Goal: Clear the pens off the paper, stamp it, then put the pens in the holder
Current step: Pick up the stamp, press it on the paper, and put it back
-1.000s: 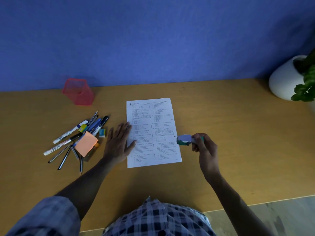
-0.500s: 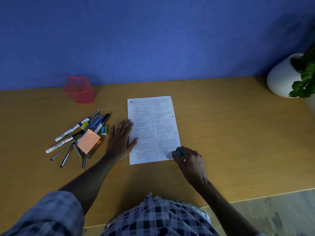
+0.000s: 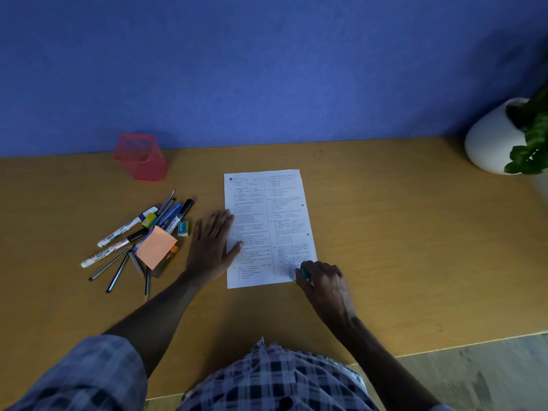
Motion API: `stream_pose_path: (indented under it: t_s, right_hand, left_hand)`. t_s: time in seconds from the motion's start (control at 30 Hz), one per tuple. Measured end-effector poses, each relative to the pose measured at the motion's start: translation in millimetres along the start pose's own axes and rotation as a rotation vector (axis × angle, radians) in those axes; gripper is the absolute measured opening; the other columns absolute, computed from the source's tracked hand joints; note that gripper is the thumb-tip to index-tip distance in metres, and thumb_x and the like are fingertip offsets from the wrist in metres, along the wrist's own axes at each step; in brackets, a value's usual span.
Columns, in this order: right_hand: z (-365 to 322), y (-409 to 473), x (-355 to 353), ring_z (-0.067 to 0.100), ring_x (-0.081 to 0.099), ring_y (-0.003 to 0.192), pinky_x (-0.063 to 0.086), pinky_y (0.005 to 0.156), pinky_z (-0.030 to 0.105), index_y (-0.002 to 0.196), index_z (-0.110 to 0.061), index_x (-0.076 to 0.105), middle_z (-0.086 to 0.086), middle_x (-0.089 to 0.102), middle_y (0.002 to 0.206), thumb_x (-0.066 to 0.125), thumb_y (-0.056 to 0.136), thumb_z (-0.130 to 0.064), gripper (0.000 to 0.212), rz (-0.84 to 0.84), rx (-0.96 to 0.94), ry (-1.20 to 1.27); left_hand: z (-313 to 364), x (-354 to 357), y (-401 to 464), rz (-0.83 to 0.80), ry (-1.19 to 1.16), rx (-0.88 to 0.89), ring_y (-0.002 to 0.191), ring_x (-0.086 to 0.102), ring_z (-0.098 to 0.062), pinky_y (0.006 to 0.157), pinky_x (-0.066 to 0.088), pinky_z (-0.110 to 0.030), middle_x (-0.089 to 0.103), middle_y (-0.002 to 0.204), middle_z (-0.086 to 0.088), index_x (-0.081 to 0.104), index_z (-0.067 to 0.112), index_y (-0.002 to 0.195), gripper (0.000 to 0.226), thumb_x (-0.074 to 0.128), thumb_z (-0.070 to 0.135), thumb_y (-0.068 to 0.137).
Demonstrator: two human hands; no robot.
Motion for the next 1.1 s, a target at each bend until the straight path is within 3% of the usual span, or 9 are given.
stream_pose_path:
  t_s: [0.2,0.33,0.43,0.57,0.77,0.87,1.1]
  right_hand:
    - [-2,-1,6,0.017,0.054,0.055,0.044,0.057,0.029,0.082,-0.011,0.064,0.002,0.062,0.067,0.066,0.091,-0.021,0.013,0.037,-0.007,-0.054]
    - [1,0,13,0.015,0.05,0.046,0.044,0.042,0.027,0.083,-0.012,0.062,0.002,0.06,0.069,0.065,0.092,-0.02,0.012,0.06,0.033,-0.055]
    - [1,1,15,0.012,0.046,0.04,0.034,0.037,0.022,0.084,-0.014,0.06,-0.001,0.058,0.071,0.065,0.092,-0.021,0.012,0.075,0.049,-0.1]
    - [-1,-4,17,0.01,0.031,0.041,0.021,0.043,0.02,0.081,-0.014,0.056,-0.002,0.054,0.071,0.068,0.088,-0.02,0.015,0.11,0.056,-0.143]
    - [2,-8,21,0.021,0.039,0.04,0.028,0.045,0.023,0.079,-0.015,0.048,0.002,0.05,0.071,0.065,0.088,-0.016,0.02,0.145,0.087,-0.087]
    - [3,-8,22,0.021,0.037,0.04,0.034,0.041,0.025,0.076,-0.012,0.053,0.002,0.051,0.07,0.066,0.088,-0.013,0.018,0.151,0.083,-0.058]
    - [4,-7,27,0.02,0.035,0.041,0.031,0.044,0.025,0.074,-0.012,0.051,0.002,0.048,0.069,0.056,0.093,-0.017,0.021,0.17,0.079,-0.028]
  left_hand:
    - [1,-1,0,0.002,-0.009,-0.002,0.151,0.013,-0.022,0.122,0.008,-0.054,0.022,0.162,-0.001,0.022,0.021,0.153,0.073,0.026,0.065,0.095]
    - [1,0,0,-0.008,-0.013,-0.011,0.152,0.012,-0.021,0.121,0.01,-0.056,0.02,0.163,-0.001,0.02,0.021,0.153,0.074,0.024,0.066,0.094]
    - [0,1,1,-0.024,-0.017,-0.021,0.152,0.01,-0.021,0.121,0.01,-0.058,0.019,0.163,0.0,0.02,0.022,0.154,0.074,0.025,0.066,0.094]
    - [0,0,0,-0.015,-0.019,-0.017,0.151,0.012,-0.021,0.121,0.011,-0.058,0.02,0.162,-0.001,0.022,0.021,0.153,0.074,0.027,0.065,0.094]
    - [1,-1,1,-0.013,-0.014,-0.025,0.151,0.013,-0.021,0.121,0.01,-0.055,0.02,0.162,0.0,0.023,0.021,0.153,0.073,0.027,0.064,0.094]
    - [0,-2,1,-0.007,-0.009,-0.024,0.151,0.014,-0.022,0.121,0.012,-0.055,0.021,0.162,-0.001,0.023,0.021,0.152,0.072,0.028,0.063,0.094]
    - [-2,2,2,-0.015,0.001,-0.033,0.15,0.015,-0.021,0.121,0.013,-0.054,0.021,0.162,0.001,0.024,0.022,0.152,0.071,0.03,0.063,0.094]
Point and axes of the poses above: each hand's wrist, its own y-axis towards the middle knuckle, its own x-axis out of the palm, z = x × y, the point moved 9 cm from there along y, towards the middle knuckle
